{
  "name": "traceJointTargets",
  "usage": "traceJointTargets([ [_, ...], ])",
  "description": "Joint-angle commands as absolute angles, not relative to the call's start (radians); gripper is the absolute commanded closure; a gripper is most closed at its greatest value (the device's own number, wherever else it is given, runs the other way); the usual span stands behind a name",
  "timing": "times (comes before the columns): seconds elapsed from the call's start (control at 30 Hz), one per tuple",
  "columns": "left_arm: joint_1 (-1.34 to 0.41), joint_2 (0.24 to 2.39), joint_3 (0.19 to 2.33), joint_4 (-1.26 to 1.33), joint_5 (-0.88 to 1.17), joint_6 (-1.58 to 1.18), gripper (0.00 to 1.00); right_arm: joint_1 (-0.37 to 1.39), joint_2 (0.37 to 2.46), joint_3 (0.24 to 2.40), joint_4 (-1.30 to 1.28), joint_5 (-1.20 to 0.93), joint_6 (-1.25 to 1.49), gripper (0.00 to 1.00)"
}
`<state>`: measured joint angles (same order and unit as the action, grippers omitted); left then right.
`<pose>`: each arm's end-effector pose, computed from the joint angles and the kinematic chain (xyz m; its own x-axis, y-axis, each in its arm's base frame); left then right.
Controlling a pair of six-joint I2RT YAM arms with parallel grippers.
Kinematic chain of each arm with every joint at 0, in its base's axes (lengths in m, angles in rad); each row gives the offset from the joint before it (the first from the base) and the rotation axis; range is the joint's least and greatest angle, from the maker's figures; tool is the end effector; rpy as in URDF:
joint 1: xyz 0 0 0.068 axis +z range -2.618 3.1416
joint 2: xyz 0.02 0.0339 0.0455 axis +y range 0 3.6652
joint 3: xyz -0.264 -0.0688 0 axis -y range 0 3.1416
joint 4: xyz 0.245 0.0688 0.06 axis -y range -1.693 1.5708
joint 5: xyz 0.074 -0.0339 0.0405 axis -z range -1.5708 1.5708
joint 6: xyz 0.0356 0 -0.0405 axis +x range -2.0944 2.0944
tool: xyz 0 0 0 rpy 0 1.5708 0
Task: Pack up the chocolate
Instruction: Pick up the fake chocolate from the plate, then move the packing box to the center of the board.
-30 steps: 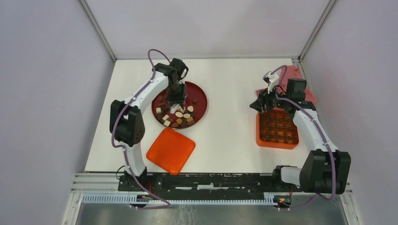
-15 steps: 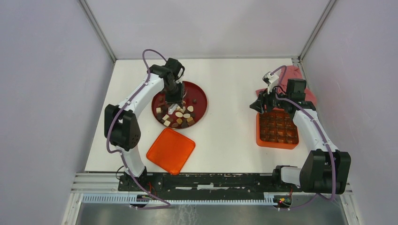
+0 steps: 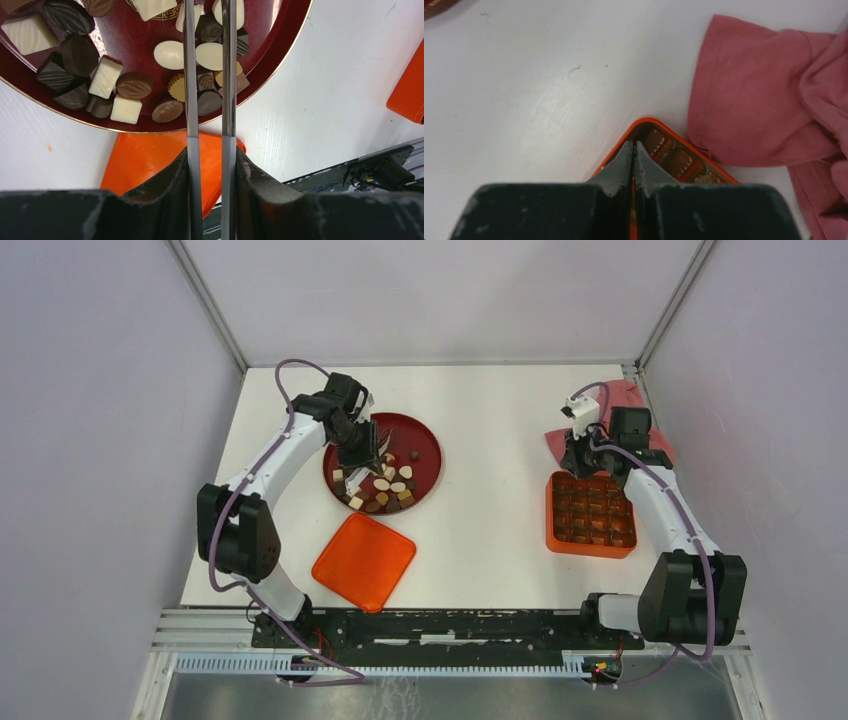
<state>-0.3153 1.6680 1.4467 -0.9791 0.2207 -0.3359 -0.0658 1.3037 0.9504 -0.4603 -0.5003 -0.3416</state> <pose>0.3181 -0.1120 0.2797 -0.9613 -0.0248 -0.2745 0.0647 0.9479 -0.3120 0.2738 -0.0009 0.2632 -0.5925 -0.2555 -0.7640 -0.4984 0.8614 0.0984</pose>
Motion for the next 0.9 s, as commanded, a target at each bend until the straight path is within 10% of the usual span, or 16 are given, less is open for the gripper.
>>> traceJointTargets([
  [0.0,-0.304,1.609,1.428,-0.894,0.289,-0.373,0.98,-0.069,1.297,0.945,-0.508,-0.296,-0.394,0.96],
  [0.87,-0.284,1.526,1.347,-0.859,0.312,-0.394,0.98,-0.006,1.503,0.85,-0.328,-0.447,-0.282,0.95],
])
